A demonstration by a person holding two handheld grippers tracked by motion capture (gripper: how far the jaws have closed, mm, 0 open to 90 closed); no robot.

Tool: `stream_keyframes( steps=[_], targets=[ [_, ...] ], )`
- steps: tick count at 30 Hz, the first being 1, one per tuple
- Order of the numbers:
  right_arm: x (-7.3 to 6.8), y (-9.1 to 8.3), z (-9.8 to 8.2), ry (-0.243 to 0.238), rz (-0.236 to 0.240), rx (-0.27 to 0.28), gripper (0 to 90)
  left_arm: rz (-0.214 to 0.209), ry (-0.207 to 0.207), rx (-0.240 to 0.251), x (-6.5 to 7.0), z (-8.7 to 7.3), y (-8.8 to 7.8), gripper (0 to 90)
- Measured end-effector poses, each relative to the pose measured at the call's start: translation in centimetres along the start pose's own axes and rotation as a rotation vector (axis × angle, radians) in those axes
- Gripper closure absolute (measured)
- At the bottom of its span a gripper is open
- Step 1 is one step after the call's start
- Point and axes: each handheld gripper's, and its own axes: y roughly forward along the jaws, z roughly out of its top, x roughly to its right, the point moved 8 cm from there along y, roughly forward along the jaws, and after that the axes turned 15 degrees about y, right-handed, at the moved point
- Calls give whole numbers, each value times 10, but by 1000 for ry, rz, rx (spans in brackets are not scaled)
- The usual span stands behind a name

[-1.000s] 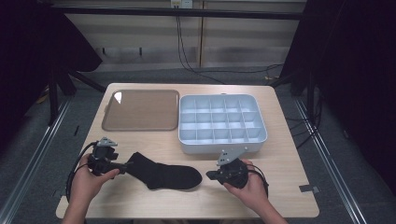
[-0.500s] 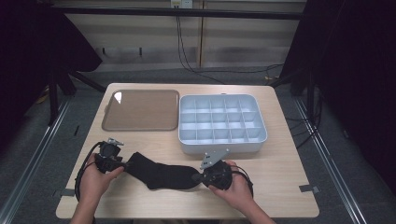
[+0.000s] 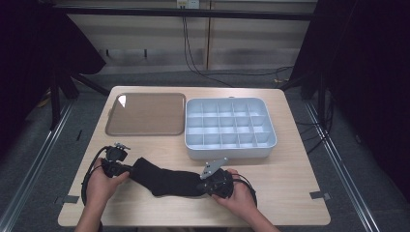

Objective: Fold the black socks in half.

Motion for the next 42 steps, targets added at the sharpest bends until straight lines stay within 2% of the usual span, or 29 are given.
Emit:
stream_keyframes(
  steps=[1,2,8,13,17,18,21,25,32,36,42],
  targets=[
    [0,0,0,0,0,0,900,-4,3,-2,1,0,0,693],
    [-1,1,0,16,0,-4,900,-5,4,-1,1,1,0,732],
    [-2,1,1,21,3,-2,900,17,16,-34,4,5,-3,766],
    [-2,2,1,13,3,-1,900,2,18,-13,5,9,-15,777],
    [-2,2,1,26,11,-6,900,-2,18,12,8,14,-24,781],
    [-2,2,1,23,11,-6,900,-1,34,17,9,17,-29,781],
    [-2,2,1,30,12,-7,900,-1,35,35,12,21,-34,781],
    [-1,2,2,29,12,-6,900,-6,56,41,16,27,-42,781],
    [-1,2,3,48,21,-27,900,-17,79,40,20,30,-45,780],
    [0,1,2,18,1,-50,900,-26,76,46,23,30,-43,780],
    [5,-4,-1,44,-5,-46,900,-35,98,53,29,36,-42,780]
  ],
)
